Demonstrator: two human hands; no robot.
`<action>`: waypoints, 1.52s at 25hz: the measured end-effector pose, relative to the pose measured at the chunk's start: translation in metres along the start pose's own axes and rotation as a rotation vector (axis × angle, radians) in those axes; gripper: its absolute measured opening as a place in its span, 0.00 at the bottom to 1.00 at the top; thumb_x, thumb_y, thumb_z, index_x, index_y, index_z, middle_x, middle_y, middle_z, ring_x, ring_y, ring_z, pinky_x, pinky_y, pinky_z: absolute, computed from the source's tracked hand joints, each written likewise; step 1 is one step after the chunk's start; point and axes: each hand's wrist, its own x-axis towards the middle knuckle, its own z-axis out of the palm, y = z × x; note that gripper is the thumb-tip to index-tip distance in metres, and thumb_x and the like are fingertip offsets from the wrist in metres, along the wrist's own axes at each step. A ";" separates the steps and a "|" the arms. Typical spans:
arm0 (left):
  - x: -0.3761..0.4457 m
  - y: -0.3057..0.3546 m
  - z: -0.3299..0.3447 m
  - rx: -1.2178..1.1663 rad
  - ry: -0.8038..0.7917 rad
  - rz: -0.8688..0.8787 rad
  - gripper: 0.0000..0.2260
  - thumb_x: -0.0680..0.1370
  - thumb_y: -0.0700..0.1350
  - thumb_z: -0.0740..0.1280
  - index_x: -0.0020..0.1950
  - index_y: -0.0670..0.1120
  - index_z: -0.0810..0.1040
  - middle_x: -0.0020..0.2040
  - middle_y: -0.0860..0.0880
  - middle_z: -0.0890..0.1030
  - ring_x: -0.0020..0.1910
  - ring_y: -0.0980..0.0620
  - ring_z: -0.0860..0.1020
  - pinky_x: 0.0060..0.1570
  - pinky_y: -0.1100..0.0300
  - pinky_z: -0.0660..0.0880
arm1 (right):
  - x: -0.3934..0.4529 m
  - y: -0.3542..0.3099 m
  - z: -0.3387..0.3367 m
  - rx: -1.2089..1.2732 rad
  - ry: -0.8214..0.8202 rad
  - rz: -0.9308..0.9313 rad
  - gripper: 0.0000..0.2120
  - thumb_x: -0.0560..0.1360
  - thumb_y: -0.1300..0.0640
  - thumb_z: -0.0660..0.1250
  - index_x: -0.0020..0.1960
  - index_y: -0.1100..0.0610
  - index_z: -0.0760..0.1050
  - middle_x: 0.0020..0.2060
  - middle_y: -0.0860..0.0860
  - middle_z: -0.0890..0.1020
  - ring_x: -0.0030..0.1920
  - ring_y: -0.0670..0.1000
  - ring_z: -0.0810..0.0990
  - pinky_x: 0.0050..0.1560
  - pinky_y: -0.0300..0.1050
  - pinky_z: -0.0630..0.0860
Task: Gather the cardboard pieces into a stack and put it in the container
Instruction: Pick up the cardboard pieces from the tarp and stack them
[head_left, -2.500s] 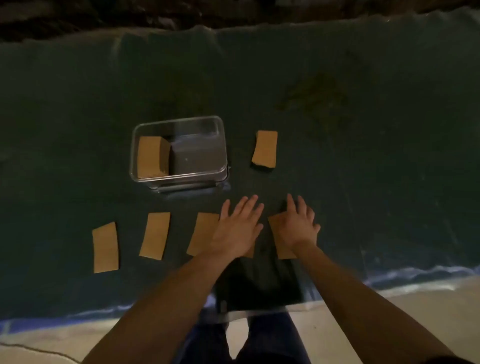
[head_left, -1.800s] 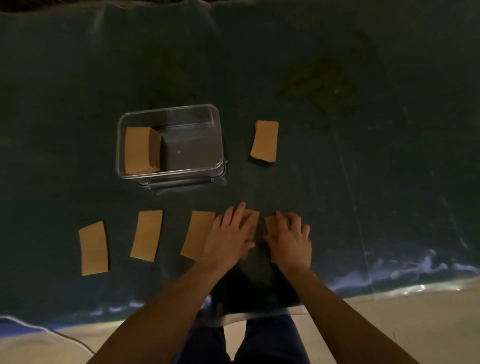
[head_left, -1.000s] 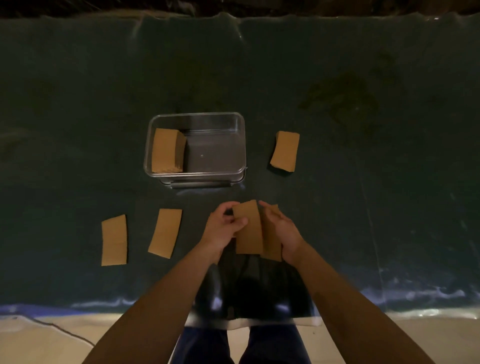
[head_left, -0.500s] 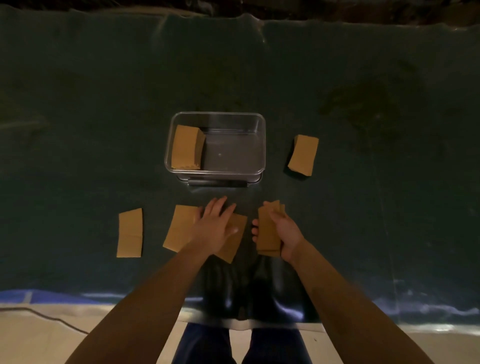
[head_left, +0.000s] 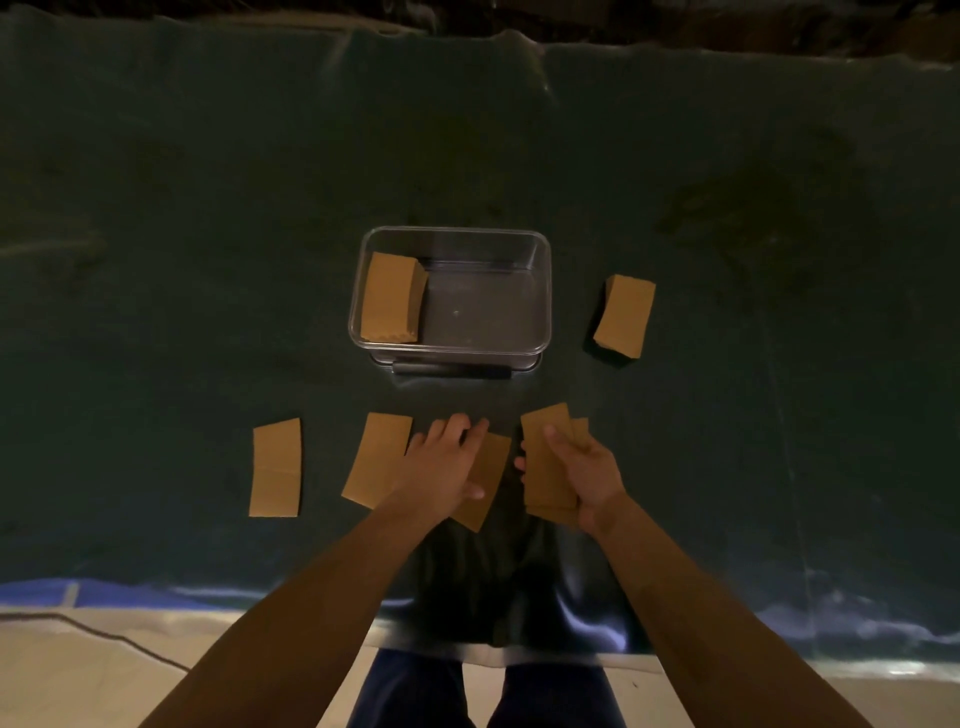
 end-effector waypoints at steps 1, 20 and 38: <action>0.005 0.002 -0.002 -0.009 -0.019 -0.009 0.41 0.73 0.54 0.73 0.79 0.48 0.55 0.71 0.45 0.62 0.70 0.43 0.63 0.67 0.46 0.66 | 0.000 0.001 0.001 -0.013 0.002 -0.005 0.13 0.78 0.53 0.69 0.57 0.61 0.79 0.45 0.60 0.87 0.40 0.58 0.87 0.42 0.55 0.84; -0.006 -0.087 -0.023 -0.216 -0.115 -0.321 0.38 0.73 0.42 0.73 0.79 0.46 0.57 0.70 0.40 0.72 0.67 0.40 0.74 0.66 0.47 0.72 | -0.008 -0.003 0.038 -0.125 -0.102 -0.002 0.11 0.79 0.49 0.66 0.56 0.54 0.75 0.48 0.63 0.85 0.39 0.57 0.85 0.41 0.52 0.82; -0.029 -0.080 -0.101 -1.102 -0.244 -0.152 0.12 0.79 0.37 0.65 0.59 0.51 0.72 0.51 0.51 0.79 0.51 0.53 0.77 0.45 0.58 0.72 | -0.031 -0.014 0.089 -0.162 -0.416 0.096 0.19 0.82 0.43 0.56 0.71 0.43 0.70 0.53 0.56 0.82 0.48 0.56 0.81 0.46 0.52 0.79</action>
